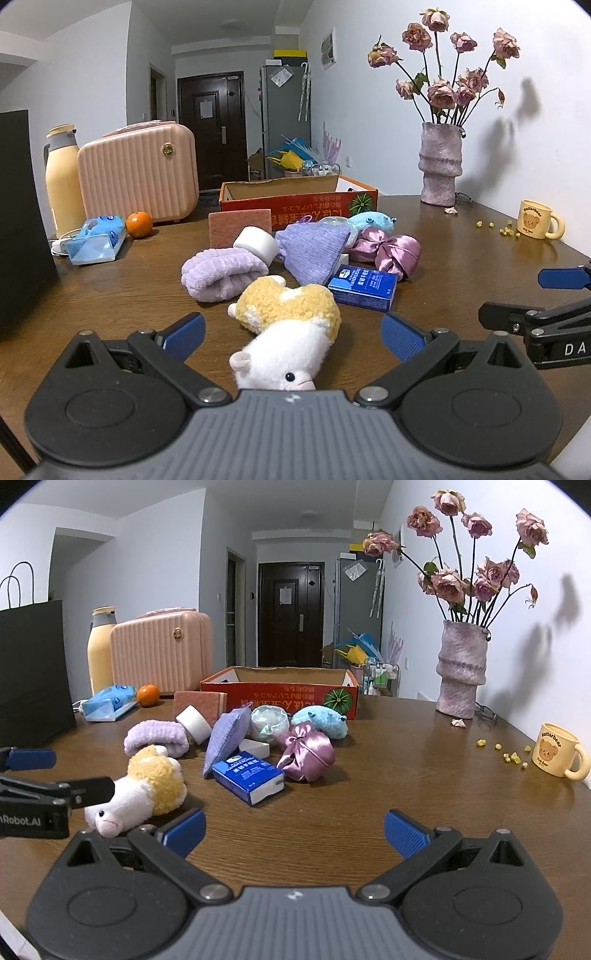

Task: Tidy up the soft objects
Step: 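Move the left gripper to the white-and-yellow plush lamb and close on it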

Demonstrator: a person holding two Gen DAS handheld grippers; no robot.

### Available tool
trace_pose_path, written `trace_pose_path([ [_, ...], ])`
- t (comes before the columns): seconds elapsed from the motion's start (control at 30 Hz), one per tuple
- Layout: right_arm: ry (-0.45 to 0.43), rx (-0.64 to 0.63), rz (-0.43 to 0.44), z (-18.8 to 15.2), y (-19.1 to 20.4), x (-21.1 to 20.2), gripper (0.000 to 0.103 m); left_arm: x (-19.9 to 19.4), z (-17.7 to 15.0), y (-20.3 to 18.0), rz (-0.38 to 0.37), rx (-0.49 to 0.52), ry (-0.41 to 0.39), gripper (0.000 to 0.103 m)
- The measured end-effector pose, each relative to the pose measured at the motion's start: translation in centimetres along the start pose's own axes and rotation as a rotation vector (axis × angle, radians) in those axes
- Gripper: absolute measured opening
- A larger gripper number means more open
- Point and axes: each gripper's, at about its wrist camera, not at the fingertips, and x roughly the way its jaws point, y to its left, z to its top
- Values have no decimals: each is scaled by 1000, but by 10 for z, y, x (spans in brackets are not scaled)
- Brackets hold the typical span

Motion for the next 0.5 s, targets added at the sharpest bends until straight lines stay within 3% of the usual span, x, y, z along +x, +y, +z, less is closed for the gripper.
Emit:
trace_pose_path([
  [0.27,21,-4,-1,4,-3,16,103,16,7,-1,-7,32,23,103],
  [0.5,40,-5,-7,8,-5,32,103,42,14,0,-5,78,92,103],
])
